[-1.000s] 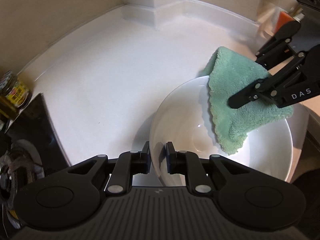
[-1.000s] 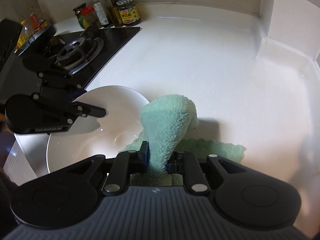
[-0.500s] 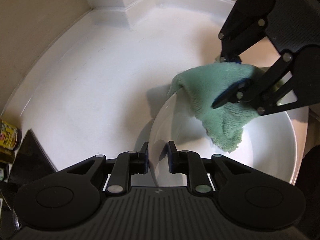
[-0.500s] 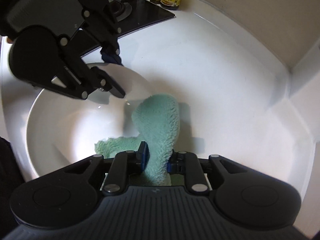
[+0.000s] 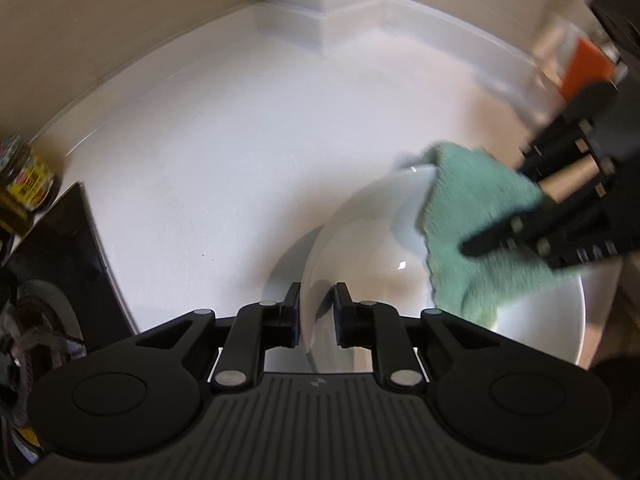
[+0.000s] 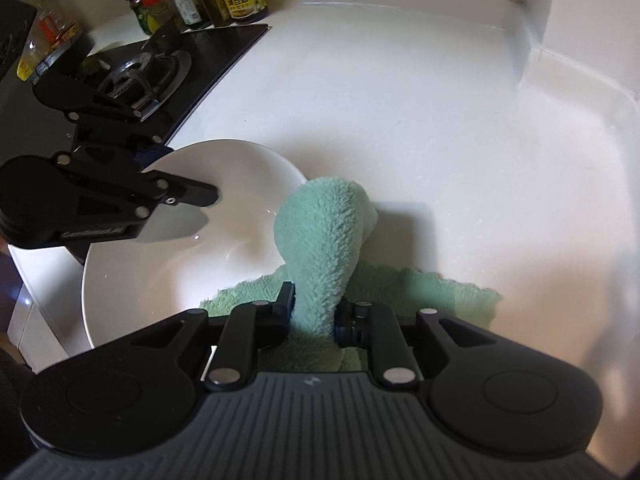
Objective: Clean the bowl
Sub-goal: 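Wipe the cloth along the bowl rim and inner wall with the right gripper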
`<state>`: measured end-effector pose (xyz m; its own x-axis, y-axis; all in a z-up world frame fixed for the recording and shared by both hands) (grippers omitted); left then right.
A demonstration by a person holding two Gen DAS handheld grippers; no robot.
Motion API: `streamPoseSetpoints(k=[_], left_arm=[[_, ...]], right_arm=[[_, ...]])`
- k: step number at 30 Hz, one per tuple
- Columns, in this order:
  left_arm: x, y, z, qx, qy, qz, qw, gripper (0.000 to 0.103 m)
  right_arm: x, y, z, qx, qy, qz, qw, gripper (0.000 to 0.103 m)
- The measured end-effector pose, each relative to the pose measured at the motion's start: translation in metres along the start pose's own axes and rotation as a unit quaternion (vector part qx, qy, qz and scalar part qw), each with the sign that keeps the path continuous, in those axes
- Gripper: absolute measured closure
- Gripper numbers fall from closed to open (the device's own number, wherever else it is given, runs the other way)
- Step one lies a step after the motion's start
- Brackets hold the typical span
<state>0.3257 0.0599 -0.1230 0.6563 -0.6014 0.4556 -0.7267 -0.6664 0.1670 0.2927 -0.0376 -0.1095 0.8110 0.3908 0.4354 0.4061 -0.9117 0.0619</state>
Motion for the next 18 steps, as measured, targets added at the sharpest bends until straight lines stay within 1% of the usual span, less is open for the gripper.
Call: streamPoseSetpoints(k=[1, 4, 7, 10, 12, 16, 18], left_arm=[[0.001, -0.003, -0.004, -0.003, 0.000, 0.004, 1.0000, 0.075], [0.007, -0.008, -0.008, -0.025, -0.009, 0.026, 0.9993, 0.075], [0.015, -0.004, -0.004, -0.038, -0.019, 0.056, 0.9976, 0.076], [0.025, 0.001, 0.002, -0.050, -0.030, 0.077, 0.9953, 0.081], [0.027, 0.005, 0.004, -0.055, -0.039, 0.090, 0.9936, 0.089], [0.028, 0.010, 0.007, -0.028, -0.055, 0.116, 0.9913, 0.089], [0.025, 0.010, 0.006, -0.023, -0.052, 0.109, 0.9924, 0.089]], right_arm=[[0.001, -0.002, 0.000, -0.001, 0.000, -0.012, 1.000, 0.089], [0.004, -0.007, 0.000, -0.001, -0.003, -0.047, 0.999, 0.088], [0.008, -0.011, 0.001, -0.002, -0.008, -0.086, 0.996, 0.087], [0.014, -0.017, 0.003, -0.001, -0.011, -0.143, 0.990, 0.087], [0.018, -0.021, 0.005, 0.004, -0.012, -0.178, 0.984, 0.087], [0.034, -0.024, 0.010, 0.000, -0.002, -0.212, 0.977, 0.087], [0.039, -0.024, 0.012, 0.000, 0.004, -0.204, 0.979, 0.088]])
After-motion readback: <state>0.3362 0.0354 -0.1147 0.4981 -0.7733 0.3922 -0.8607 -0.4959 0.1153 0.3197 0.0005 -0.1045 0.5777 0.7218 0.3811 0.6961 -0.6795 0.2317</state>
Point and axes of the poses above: each gripper's, at about its wrist camera, not at the fingertips, and z roughly the way its jaws point, y to its right, x to its top, the point moved 6 cm from there along z, roughly the way its jaws point, and after that the axes turned 15 degrees about -x, right-handed, at the moved point
